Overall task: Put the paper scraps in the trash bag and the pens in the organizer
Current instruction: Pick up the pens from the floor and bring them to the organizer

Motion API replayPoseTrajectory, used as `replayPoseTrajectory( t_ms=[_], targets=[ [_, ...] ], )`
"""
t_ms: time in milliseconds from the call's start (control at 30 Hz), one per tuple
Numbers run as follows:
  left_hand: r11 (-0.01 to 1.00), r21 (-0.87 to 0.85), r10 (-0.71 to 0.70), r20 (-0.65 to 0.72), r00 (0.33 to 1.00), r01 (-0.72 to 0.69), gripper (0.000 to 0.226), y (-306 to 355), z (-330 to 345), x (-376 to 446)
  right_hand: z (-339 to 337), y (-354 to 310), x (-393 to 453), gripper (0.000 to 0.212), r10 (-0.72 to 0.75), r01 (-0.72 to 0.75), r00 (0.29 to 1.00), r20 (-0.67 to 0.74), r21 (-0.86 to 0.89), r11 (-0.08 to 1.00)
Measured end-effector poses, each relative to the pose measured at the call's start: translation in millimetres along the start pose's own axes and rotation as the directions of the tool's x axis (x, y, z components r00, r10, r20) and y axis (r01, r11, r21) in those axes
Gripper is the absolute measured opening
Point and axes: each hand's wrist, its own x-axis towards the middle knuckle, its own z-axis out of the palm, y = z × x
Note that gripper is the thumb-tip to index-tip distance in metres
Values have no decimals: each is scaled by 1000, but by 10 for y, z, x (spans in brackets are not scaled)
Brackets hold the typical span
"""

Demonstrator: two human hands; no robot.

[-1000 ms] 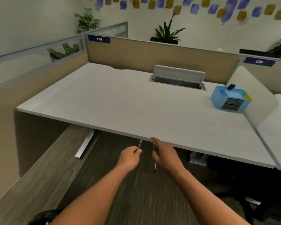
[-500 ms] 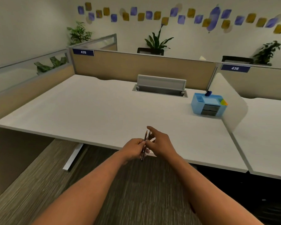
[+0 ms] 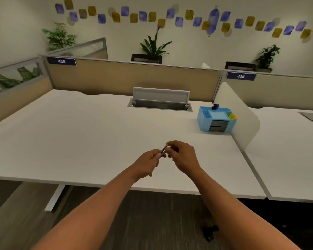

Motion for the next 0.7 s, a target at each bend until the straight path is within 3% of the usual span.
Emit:
replayPoseTrajectory(
  t_ms=[233,433,700],
  targets=[
    [1000,-11,-4,36,999,4,36,-53,-305,676,-23,26,577,16,18,-18,1000,-5,-8,1000],
    [992,103,67,45,997,-71,35,-131,-588,1226,51,41,1094,19,68,-67,998,18,-82,994],
    [988,76,131,69,989,-136,29,-125,-673,1789,-71,157,1562,18,110,-115,993,-38,-140,984]
  ],
)
